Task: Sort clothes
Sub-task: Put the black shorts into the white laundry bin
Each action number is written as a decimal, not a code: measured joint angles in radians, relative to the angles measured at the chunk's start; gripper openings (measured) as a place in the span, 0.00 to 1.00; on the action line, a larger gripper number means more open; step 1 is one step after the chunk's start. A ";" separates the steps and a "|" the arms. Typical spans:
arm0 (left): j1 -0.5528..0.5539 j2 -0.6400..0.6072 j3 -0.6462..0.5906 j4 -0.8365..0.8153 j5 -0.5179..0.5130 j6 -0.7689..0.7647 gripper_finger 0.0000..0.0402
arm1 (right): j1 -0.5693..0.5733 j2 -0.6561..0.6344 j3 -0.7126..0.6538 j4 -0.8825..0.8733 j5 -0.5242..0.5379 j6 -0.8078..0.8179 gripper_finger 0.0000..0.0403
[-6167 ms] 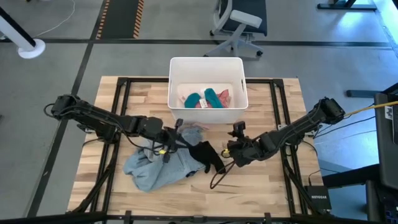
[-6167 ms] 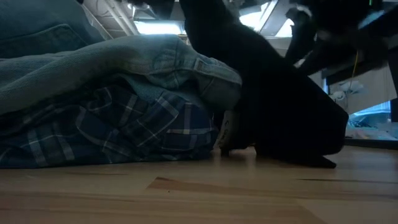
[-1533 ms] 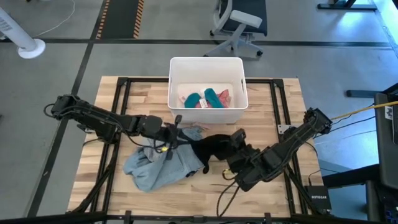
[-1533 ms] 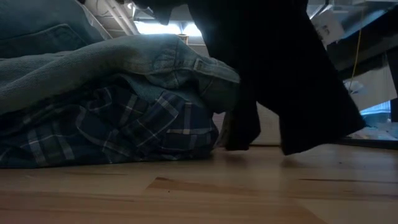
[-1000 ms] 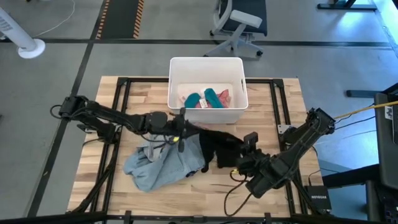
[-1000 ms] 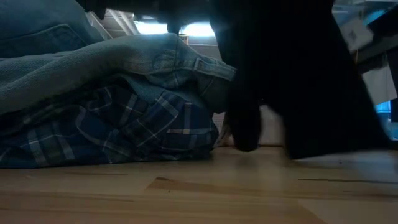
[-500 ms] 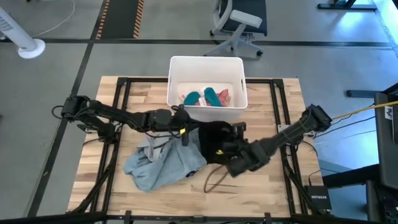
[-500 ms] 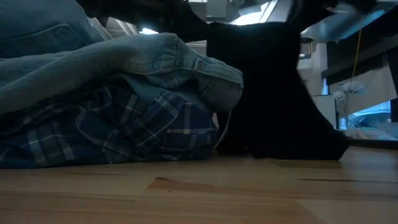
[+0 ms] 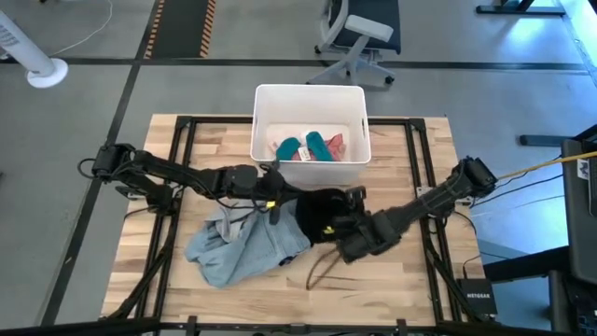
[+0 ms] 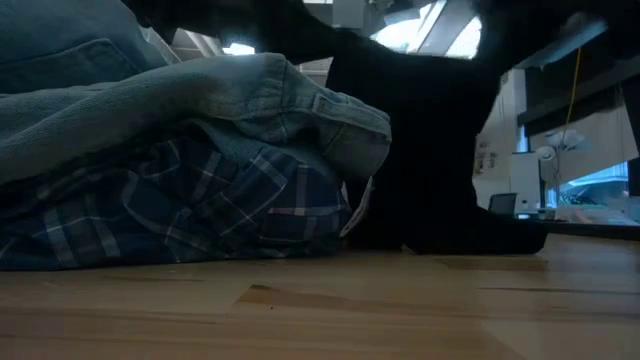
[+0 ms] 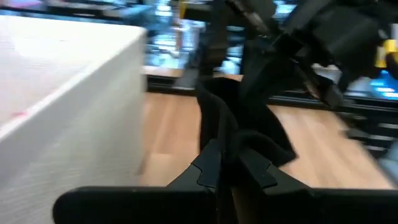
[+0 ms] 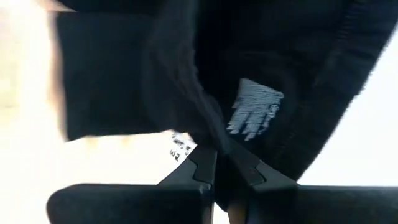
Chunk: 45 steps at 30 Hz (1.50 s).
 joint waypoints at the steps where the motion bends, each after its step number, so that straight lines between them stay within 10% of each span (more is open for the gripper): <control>1: -0.002 0.000 0.004 0.000 0.045 -0.005 0.04 | 0.021 -0.001 0.010 -0.009 -0.018 0.009 0.06; 7: -0.053 0.000 0.027 0.015 0.344 0.019 0.04 | 0.170 -0.012 0.115 -0.105 -0.114 0.110 0.06; 19: -0.167 0.000 0.032 0.084 0.357 0.092 0.04 | 0.394 -0.013 0.242 -0.123 -0.106 0.197 0.06; 27: -0.066 0.092 0.033 0.148 0.279 -0.001 0.04 | 0.330 -0.024 0.087 -0.322 -0.076 0.406 0.06; 45: 0.138 0.391 0.116 0.165 0.285 -0.210 0.04 | 0.080 -0.093 -0.438 0.030 -0.126 0.396 0.08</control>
